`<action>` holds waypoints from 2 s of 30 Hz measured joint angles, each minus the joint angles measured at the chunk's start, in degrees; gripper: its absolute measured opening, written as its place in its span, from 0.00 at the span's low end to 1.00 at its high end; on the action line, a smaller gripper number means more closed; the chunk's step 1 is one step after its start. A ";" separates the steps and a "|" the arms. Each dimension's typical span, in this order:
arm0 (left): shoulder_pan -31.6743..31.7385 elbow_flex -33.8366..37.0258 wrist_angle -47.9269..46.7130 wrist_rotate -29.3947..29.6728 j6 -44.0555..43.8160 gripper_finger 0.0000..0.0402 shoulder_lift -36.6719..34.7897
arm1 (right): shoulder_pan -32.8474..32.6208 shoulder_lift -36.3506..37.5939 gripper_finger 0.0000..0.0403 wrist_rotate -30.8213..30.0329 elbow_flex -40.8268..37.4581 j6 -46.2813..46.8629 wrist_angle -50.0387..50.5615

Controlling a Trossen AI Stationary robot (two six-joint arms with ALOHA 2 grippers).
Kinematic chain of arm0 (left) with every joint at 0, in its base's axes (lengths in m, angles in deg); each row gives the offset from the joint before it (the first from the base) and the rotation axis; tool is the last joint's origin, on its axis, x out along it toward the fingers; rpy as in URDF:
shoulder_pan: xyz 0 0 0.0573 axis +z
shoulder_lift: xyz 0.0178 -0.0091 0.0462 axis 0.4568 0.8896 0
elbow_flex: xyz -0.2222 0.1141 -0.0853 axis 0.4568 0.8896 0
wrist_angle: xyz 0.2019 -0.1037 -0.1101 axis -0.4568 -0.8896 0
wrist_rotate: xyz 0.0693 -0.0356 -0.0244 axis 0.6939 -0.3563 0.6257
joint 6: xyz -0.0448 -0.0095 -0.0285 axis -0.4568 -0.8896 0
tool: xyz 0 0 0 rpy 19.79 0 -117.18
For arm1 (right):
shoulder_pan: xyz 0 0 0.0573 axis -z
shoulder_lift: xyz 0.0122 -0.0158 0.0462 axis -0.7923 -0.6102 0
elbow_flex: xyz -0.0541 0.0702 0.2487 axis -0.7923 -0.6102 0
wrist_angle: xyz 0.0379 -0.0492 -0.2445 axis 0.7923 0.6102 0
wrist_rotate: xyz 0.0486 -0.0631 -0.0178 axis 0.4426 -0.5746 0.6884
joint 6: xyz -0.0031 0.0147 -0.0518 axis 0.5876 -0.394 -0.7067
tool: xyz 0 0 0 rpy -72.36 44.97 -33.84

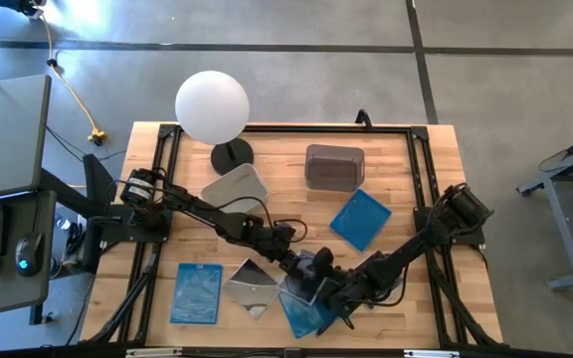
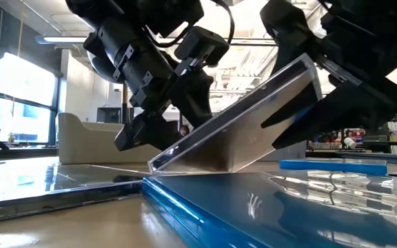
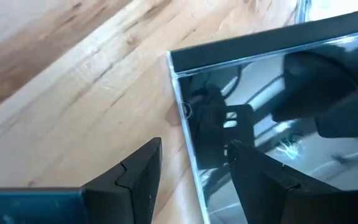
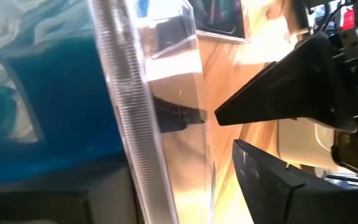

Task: Pick & place jewel cases by type
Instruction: Put the middle black CD case into the gray bin

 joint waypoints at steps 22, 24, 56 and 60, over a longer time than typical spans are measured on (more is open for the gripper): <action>4.71 -0.20 0.11 -12.84 9.53 0.45 -2.52 | -3.61 0.02 0.02 -3.42 0.04 -0.25 2.72; 5.54 -0.52 -0.95 -12.56 12.00 0.45 -4.94 | -3.63 0.02 0.03 -3.43 0.04 0.02 2.57; 5.57 -3.84 -20.87 -9.51 34.93 0.45 -48.05 | 33.22 -1.87 0.07 15.69 25.24 -29.63 -2.48; 5.57 -3.80 -22.65 -9.28 34.97 0.45 -48.11 | 36.53 -6.10 0.08 24.13 30.35 -28.48 2.00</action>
